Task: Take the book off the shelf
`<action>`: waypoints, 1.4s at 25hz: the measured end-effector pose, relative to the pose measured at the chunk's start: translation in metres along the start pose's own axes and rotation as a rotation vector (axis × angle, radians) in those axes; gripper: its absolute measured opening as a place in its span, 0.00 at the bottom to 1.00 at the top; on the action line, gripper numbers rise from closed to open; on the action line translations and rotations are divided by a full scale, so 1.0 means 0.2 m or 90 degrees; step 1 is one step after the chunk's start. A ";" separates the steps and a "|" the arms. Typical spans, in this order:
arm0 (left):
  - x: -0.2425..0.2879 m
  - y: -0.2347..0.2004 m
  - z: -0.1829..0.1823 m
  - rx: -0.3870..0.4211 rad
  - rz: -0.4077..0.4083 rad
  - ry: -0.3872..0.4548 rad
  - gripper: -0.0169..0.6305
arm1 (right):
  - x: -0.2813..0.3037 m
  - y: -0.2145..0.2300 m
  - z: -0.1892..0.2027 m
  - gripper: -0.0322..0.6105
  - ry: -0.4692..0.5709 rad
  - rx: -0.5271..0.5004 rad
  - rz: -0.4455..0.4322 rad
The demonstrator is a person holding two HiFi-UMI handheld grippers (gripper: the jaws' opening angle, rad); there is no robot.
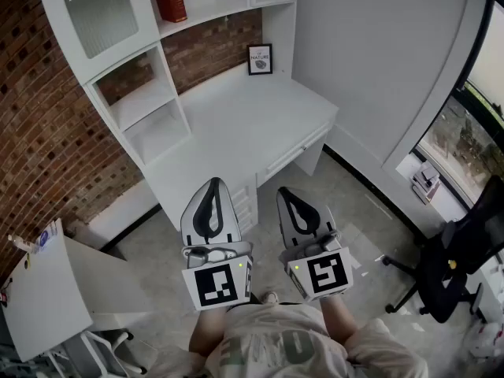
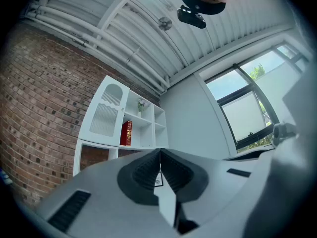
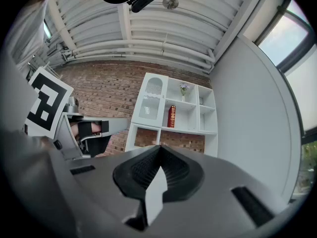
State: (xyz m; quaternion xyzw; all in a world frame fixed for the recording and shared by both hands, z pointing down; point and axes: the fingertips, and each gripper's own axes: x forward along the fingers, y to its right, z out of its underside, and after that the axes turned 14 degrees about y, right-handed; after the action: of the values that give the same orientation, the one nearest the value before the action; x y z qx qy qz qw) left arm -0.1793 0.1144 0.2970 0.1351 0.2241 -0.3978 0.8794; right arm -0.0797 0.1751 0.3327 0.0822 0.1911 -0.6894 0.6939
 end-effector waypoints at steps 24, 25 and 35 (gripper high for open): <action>0.04 -0.05 0.09 -0.029 -0.026 -0.020 0.05 | 0.02 0.07 0.08 0.07 -0.002 0.042 0.009; 0.06 -0.06 0.10 -0.030 -0.028 -0.020 0.05 | 0.04 0.07 0.09 0.07 -0.002 0.038 0.007; 0.39 -0.03 0.35 -0.060 -0.007 -0.021 0.05 | 0.23 0.32 0.22 0.07 -0.009 0.011 0.032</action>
State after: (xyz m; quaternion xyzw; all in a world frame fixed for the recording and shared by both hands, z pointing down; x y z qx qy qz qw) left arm -0.1186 0.0321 0.3180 0.0860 0.2290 -0.3938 0.8861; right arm -0.0117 0.1180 0.3465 0.0883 0.1782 -0.6738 0.7117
